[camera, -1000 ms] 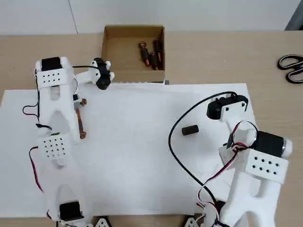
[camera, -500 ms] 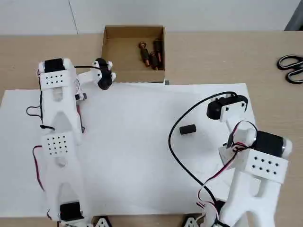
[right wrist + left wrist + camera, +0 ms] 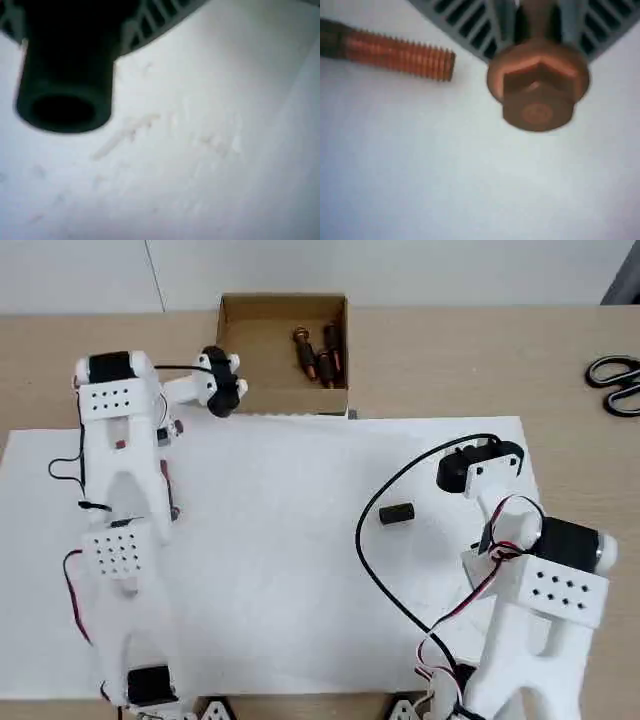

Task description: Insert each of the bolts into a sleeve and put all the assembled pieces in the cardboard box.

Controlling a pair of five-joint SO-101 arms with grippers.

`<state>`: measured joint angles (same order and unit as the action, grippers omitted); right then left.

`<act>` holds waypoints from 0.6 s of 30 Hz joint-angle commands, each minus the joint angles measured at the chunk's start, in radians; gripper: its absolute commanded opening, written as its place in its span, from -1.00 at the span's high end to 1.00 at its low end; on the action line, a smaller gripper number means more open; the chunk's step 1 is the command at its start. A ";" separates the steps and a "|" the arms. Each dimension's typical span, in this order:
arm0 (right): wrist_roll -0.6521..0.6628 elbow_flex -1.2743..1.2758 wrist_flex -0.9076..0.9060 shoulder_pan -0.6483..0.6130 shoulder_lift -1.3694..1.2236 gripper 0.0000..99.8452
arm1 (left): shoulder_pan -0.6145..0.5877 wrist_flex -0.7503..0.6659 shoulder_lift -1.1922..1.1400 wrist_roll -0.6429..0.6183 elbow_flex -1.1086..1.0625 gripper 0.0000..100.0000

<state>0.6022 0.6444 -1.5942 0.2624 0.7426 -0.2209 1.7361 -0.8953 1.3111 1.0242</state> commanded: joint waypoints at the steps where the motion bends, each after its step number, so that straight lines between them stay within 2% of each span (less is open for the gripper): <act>1: -0.006 -0.041 -0.015 0.007 0.024 0.98 | 0.009 0.018 0.235 0.006 -0.107 0.99; 4: -0.006 -0.100 -0.047 0.007 0.024 0.98 | 0.009 0.018 0.410 0.005 -0.252 0.99; 6: -0.008 -0.135 -0.065 0.007 0.024 0.98 | 0.011 0.017 0.540 -0.051 -0.335 0.99; 11: -0.009 -0.157 -0.084 -0.047 0.025 0.98 | 0.071 0.017 0.842 -0.310 -0.501 0.99; 15: -0.091 -0.158 -0.079 -0.064 0.082 0.98 | 0.115 0.017 1.039 -0.555 -0.611 0.99; 18: -0.098 -0.158 -0.077 -0.065 0.148 0.98 | 0.137 0.017 1.157 -0.658 -0.688 0.99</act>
<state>0.5240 0.5386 -1.6709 0.2056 0.8270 -0.1028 1.7423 0.1097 0.7511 0.3782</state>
